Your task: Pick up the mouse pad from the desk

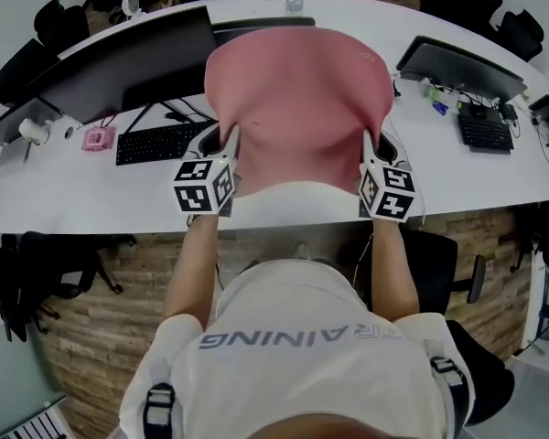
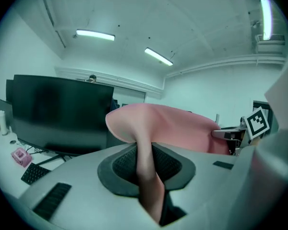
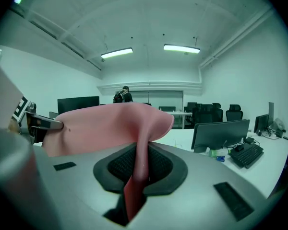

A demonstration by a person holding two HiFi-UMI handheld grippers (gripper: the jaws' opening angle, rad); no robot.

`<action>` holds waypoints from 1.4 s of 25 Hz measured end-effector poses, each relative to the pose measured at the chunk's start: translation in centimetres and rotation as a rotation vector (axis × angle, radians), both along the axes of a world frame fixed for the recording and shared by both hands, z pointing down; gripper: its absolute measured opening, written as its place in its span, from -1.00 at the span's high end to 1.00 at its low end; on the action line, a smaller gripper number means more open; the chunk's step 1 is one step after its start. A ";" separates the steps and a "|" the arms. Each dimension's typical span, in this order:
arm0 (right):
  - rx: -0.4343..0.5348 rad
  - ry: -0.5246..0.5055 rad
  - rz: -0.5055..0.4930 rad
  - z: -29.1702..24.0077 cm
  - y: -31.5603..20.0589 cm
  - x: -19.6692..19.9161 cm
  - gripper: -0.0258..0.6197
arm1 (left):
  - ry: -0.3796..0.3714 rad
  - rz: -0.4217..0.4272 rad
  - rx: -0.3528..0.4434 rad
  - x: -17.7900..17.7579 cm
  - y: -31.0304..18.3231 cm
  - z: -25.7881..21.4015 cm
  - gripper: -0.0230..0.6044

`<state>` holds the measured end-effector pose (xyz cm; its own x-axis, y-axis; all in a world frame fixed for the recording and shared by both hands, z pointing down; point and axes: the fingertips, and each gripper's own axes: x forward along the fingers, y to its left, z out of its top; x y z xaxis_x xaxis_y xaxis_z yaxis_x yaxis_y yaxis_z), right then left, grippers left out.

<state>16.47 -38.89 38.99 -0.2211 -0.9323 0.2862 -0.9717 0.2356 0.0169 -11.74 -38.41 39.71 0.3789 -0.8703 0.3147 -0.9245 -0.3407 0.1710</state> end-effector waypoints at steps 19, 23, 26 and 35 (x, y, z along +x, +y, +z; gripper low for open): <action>0.281 0.012 0.002 -11.9 0.9 -0.2 0.73 | 0.022 0.009 0.293 -0.2 0.5 -11.2 0.62; 0.263 0.011 -0.009 -11.5 0.6 -0.2 0.73 | 0.021 0.003 0.284 -0.2 0.2 -11.0 0.62; 0.257 0.008 -0.006 -11.3 0.3 -0.4 0.73 | 0.020 0.006 0.280 -0.3 -0.1 -11.0 0.63; 0.252 -0.005 0.000 -11.2 -0.1 0.1 0.73 | 0.022 0.013 0.279 0.1 -0.7 -11.3 0.63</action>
